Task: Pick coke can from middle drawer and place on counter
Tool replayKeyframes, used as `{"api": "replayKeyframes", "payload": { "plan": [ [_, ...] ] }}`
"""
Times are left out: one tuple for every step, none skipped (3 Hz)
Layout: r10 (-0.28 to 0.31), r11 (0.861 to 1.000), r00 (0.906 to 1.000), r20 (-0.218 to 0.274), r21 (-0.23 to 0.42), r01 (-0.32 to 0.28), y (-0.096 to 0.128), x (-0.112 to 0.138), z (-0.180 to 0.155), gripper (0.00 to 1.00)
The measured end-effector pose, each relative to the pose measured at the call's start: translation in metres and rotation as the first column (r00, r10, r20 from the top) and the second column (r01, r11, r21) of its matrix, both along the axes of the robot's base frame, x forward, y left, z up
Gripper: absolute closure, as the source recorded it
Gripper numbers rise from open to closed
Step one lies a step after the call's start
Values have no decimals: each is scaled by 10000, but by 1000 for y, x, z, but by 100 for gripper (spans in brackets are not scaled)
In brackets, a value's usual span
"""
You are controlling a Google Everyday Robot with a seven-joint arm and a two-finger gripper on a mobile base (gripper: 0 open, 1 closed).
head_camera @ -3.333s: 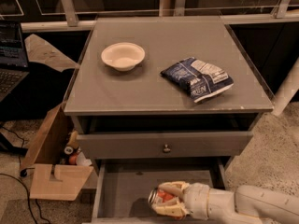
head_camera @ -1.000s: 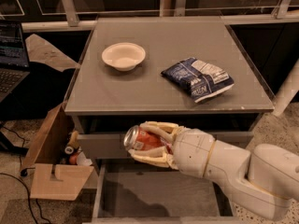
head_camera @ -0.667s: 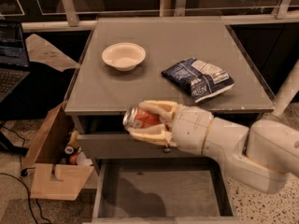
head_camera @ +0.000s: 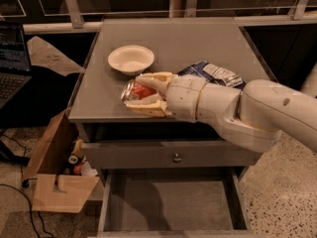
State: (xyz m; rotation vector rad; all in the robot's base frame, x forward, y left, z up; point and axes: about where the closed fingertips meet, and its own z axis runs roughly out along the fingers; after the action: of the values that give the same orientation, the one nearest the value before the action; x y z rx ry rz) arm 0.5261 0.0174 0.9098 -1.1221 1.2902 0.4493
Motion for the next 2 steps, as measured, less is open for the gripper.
{"api": "replayKeyframes", "payload": {
  "plan": [
    [-48,9999,9999,-110,-118,47,9,24,4,100],
    [-90,9996,9996,-277,-262,83,14,42,-3,81]
  ]
}}
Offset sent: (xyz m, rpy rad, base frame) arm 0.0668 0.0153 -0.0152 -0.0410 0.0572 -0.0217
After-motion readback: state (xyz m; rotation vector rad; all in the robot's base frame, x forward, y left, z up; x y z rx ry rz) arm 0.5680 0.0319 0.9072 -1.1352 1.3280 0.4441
